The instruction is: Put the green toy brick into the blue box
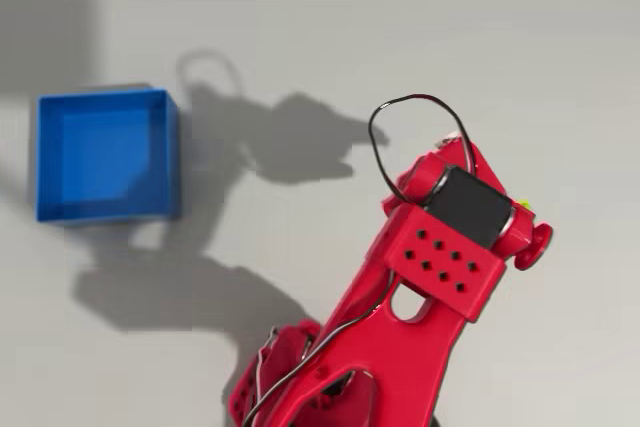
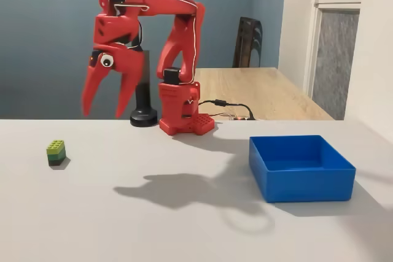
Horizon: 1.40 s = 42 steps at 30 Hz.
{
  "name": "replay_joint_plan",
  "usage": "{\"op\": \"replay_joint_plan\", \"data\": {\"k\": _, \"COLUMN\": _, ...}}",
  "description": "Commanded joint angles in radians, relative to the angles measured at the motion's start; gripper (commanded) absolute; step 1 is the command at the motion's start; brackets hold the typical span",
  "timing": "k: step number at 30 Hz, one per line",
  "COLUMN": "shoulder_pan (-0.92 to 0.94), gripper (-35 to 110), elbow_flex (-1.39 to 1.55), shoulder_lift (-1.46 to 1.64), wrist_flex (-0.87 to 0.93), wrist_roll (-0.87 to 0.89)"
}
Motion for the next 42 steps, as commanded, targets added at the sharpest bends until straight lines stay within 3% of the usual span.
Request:
{"op": "replay_joint_plan", "data": {"k": 1, "shoulder_pan": 0.091, "gripper": 25, "elbow_flex": -0.052, "shoulder_lift": -0.012, "wrist_flex": 0.005, "wrist_roll": -0.009}}
{"op": "replay_joint_plan", "data": {"k": 42, "shoulder_pan": 0.347, "gripper": 29, "elbow_flex": -0.078, "shoulder_lift": -0.394, "wrist_flex": -0.387, "wrist_roll": -0.095}}
